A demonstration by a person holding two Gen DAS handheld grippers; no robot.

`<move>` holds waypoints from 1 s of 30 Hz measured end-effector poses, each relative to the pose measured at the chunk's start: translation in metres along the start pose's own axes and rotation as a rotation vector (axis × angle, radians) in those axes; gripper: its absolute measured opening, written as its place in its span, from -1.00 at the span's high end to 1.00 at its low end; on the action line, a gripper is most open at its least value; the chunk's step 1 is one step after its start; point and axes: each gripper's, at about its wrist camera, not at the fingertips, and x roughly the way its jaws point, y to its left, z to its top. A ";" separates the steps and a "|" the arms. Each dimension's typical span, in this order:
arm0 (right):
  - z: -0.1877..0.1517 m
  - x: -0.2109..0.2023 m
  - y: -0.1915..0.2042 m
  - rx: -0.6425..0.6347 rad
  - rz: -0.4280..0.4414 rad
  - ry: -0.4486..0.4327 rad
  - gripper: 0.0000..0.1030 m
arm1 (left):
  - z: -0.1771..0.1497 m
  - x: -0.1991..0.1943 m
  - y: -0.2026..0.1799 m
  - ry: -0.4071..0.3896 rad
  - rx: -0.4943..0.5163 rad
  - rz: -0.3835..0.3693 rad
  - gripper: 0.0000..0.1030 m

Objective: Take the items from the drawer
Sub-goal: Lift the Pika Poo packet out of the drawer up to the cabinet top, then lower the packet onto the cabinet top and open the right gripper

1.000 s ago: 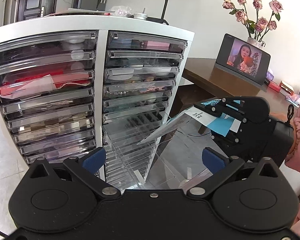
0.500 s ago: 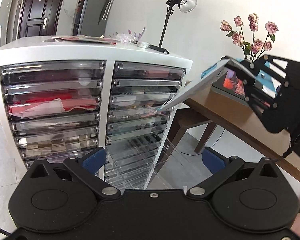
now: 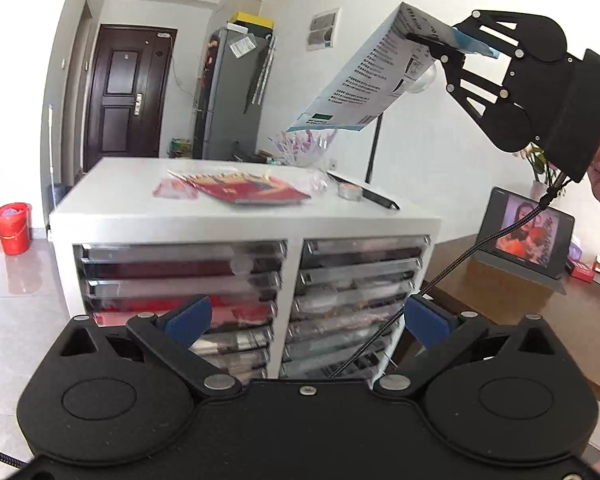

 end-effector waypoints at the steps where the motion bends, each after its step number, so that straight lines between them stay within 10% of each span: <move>1: 0.003 0.014 -0.001 0.018 0.013 0.006 0.95 | 0.009 0.002 0.002 -0.007 -0.003 0.014 -1.00; 13: 0.045 0.152 0.047 0.113 0.211 0.205 0.95 | 0.057 0.020 0.037 0.025 0.004 0.097 -1.00; 30: 0.077 0.113 0.109 0.078 0.614 0.169 0.91 | 0.026 0.020 0.044 0.131 0.019 0.096 -1.00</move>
